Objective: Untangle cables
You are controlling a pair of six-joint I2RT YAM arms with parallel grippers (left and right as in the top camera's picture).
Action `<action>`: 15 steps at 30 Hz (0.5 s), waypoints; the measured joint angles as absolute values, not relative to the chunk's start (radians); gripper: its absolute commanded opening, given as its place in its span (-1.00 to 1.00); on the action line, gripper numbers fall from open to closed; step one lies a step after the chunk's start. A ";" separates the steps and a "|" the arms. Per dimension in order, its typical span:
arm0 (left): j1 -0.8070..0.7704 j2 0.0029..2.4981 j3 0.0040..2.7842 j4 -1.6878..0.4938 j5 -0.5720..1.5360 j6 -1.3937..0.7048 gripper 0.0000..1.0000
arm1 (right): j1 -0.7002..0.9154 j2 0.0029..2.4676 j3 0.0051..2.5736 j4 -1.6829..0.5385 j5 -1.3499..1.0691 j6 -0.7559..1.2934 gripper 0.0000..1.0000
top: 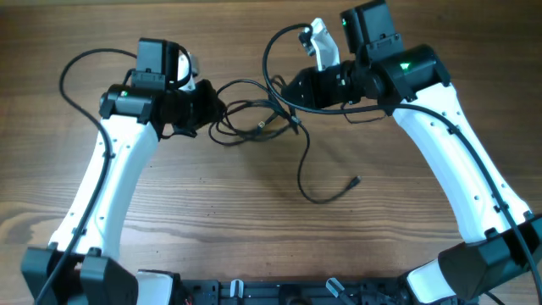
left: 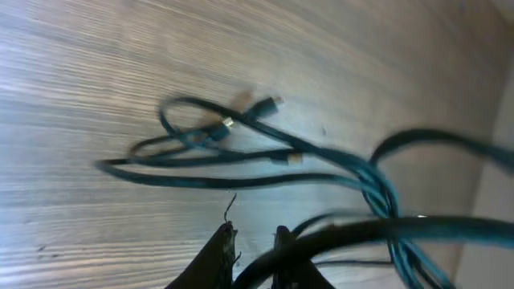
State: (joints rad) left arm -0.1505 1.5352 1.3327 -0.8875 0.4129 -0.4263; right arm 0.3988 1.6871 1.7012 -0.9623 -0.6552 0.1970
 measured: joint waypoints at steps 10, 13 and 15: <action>-0.166 1.541 1.333 -0.833 0.683 -0.193 -0.31 | 0.399 1.687 1.700 -0.916 -0.694 0.379 -0.91; -0.171 1.541 1.333 -0.826 0.614 -0.224 -0.31 | 0.402 1.687 1.699 -0.965 -0.580 0.408 -0.91; -0.171 1.541 1.333 -0.831 0.482 -0.322 -0.92 | 0.417 1.687 1.699 -0.971 -0.539 0.413 -0.91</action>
State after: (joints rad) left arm -0.1711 1.5410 1.3327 -0.8310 0.4824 -0.3218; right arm 0.4171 1.6871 1.6993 -0.9710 -0.5392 0.4129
